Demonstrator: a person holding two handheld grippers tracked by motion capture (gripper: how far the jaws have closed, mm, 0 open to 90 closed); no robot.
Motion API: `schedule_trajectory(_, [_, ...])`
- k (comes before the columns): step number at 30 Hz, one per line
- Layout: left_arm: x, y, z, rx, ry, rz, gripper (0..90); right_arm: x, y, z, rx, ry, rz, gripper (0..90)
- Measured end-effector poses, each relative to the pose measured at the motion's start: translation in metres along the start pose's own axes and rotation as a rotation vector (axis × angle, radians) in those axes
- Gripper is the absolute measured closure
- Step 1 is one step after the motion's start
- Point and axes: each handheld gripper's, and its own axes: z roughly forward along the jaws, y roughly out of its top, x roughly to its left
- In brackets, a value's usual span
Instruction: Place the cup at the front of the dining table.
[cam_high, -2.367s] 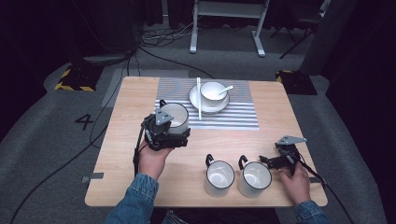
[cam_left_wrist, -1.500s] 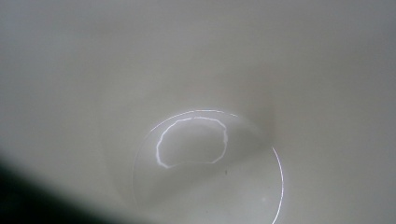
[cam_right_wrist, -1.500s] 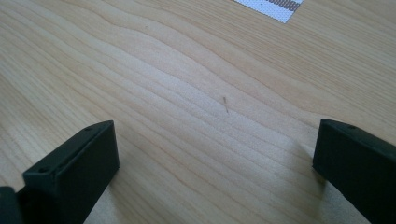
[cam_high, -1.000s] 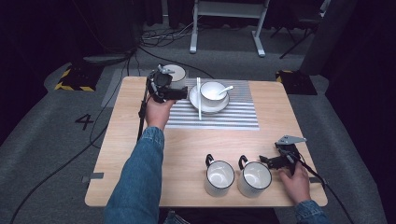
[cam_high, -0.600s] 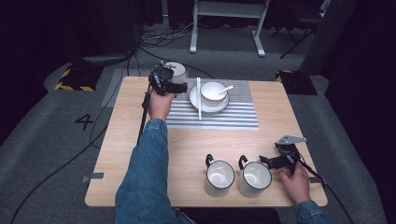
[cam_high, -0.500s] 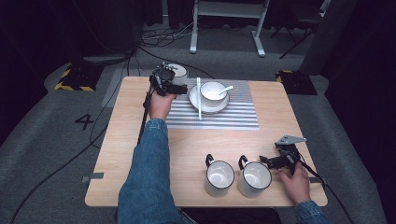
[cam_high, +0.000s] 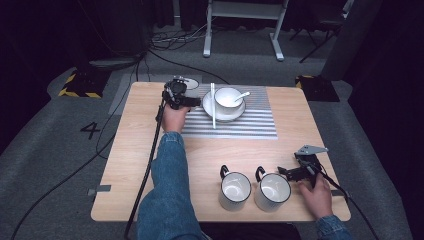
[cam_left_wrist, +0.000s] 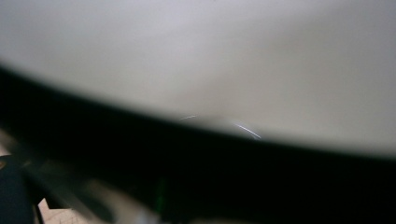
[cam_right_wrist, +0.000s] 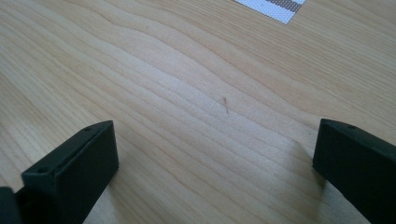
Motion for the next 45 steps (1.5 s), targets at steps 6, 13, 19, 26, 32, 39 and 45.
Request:
schedule_trajectory(6, [0.000, -0.005, 0.008, 0.017, 0.010, -0.013, 4.0, 0.000, 0.000, 0.000, 0.000, 0.000, 0.000, 0.1])
schedule_trajectory(13, [-0.002, -0.017, 0.029, 0.042, -0.011, -0.030, 4.0, 0.000, 0.000, 0.000, 0.000, 0.000, 0.000, 0.1])
schedule_trajectory(19, [0.002, -0.023, 0.039, 0.096, 0.013, -0.038, 3.9, 0.000, 0.000, 0.000, 0.001, -0.002, -0.003, 0.1])
schedule_trajectory(26, [0.003, -0.034, 0.045, 0.099, -0.012, -0.067, 3.9, 0.000, 0.000, 0.000, 0.002, -0.003, -0.005, 0.1])
schedule_trajectory(32, [0.000, -0.042, 0.044, 0.084, -0.013, -0.064, 3.9, 0.000, 0.000, 0.000, 0.001, -0.002, -0.004, 0.1])
schedule_trajectory(39, [-0.003, -0.056, 0.042, 0.015, -0.013, -0.090, 3.5, 0.000, 0.000, 0.000, 0.001, -0.002, -0.003, 0.1])
schedule_trajectory(45, [-0.010, -0.067, 0.042, -0.030, 0.018, -0.045, 3.4, 0.000, 0.000, 0.000, 0.000, -0.001, -0.001, 0.1])
